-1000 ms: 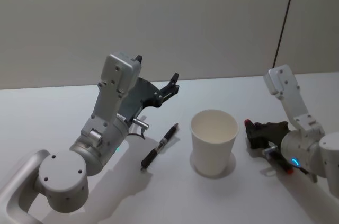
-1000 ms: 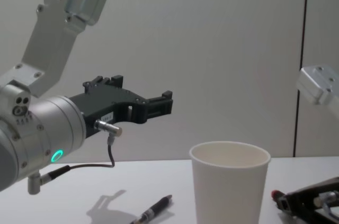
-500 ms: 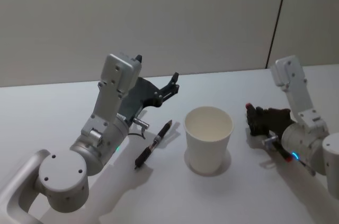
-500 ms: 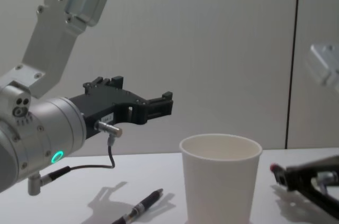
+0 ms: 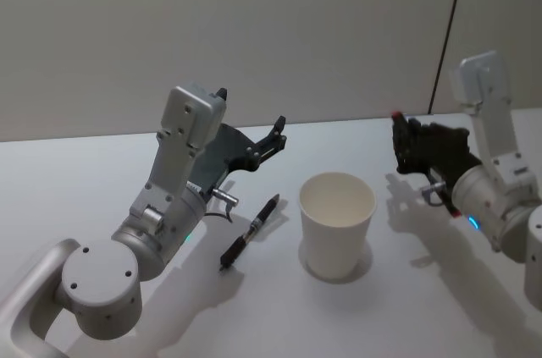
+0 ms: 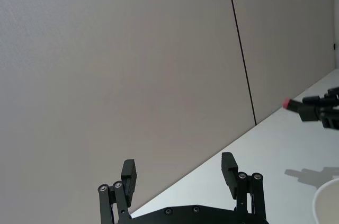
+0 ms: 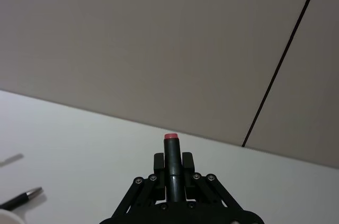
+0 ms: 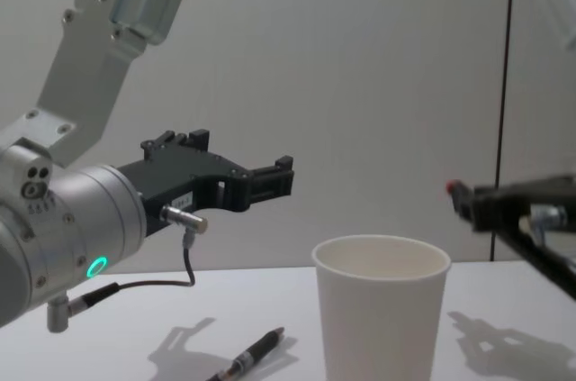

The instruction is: Place the pen into the pen holder.

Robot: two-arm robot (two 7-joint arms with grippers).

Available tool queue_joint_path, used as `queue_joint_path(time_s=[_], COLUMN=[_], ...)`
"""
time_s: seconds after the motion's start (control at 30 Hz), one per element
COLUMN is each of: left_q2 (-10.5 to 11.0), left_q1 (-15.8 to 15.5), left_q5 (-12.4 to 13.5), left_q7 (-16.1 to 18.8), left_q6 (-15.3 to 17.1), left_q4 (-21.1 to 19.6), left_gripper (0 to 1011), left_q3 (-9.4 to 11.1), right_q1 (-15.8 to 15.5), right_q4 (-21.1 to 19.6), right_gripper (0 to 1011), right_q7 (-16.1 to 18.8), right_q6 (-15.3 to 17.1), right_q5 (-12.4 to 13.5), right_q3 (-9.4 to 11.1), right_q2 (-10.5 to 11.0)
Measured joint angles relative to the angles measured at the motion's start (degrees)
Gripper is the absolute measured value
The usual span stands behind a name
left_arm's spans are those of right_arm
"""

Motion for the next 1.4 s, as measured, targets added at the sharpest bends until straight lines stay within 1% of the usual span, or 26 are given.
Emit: queue_joint_path(time_s=[0.03, 0.1, 0.27, 0.37, 0.4, 0.5, 0.6, 0.73, 0.87, 1.13, 1.27, 1.4], left_q2=[0.0, 0.0, 0.0, 0.0, 0.0, 0.0, 0.0, 0.0, 0.0, 0.0, 0.0, 0.0], left_q1=[0.0, 0.0, 0.0, 0.0, 0.0, 0.0, 0.0, 0.0, 0.0, 0.0, 0.0, 0.0], left_q5=[0.0, 0.0, 0.0, 0.0, 0.0, 0.0, 0.0, 0.0, 0.0, 0.0, 0.0, 0.0], left_q7=[0.0, 0.0, 0.0, 0.0, 0.0, 0.0, 0.0, 0.0, 0.0, 0.0, 0.0, 0.0], left_q6=[0.0, 0.0, 0.0, 0.0, 0.0, 0.0, 0.0, 0.0, 0.0, 0.0, 0.0, 0.0], left_q4=[0.0, 0.0, 0.0, 0.0, 0.0, 0.0, 0.0, 0.0, 0.0, 0.0, 0.0, 0.0], left_gripper=[1001, 1001, 1001, 1001, 1001, 1001, 1001, 1001, 1001, 1001, 1001, 1001], left_q3=[0.0, 0.0, 0.0, 0.0, 0.0, 0.0, 0.0, 0.0, 0.0, 0.0, 0.0, 0.0], right_q1=[0.0, -0.2, -0.4, -0.4, -0.4, -0.5, -0.4, -0.3, -0.3, -0.4, -0.5, -0.7], right_q4=[0.0, -1.1, -2.8, -4.1, -4.1, -5.4, -6.2, -6.9, -6.8, -5.8, -4.7, -3.3], right_gripper=[185, 185, 185, 185, 185, 185, 185, 185, 185, 185, 185, 185], right_q7=[0.0, -0.4, -0.8, -1.2, -1.2, -1.5, -1.7, -2.0, -2.3, -2.2, -1.5, -0.1], right_q6=[0.0, -1.9, -4.8, -7.2, -7.2, -9.6, -11.1, -14.0, -15.9, -18.5, -21.0, -24.7], right_q5=[0.0, -0.1, -0.4, -0.6, -0.6, -0.9, -1.1, -1.7, -2.1, -2.3, -2.7, -3.2], right_q3=[0.0, 0.1, 0.2, 0.3, 0.3, 0.4, 0.4, 0.5, 0.4, -0.1, -0.8, -1.8], right_q2=[0.0, 0.0, -0.1, -0.2, -0.2, -0.3, -0.4, -0.6, -0.9, -1.8, -2.4, -3.4])
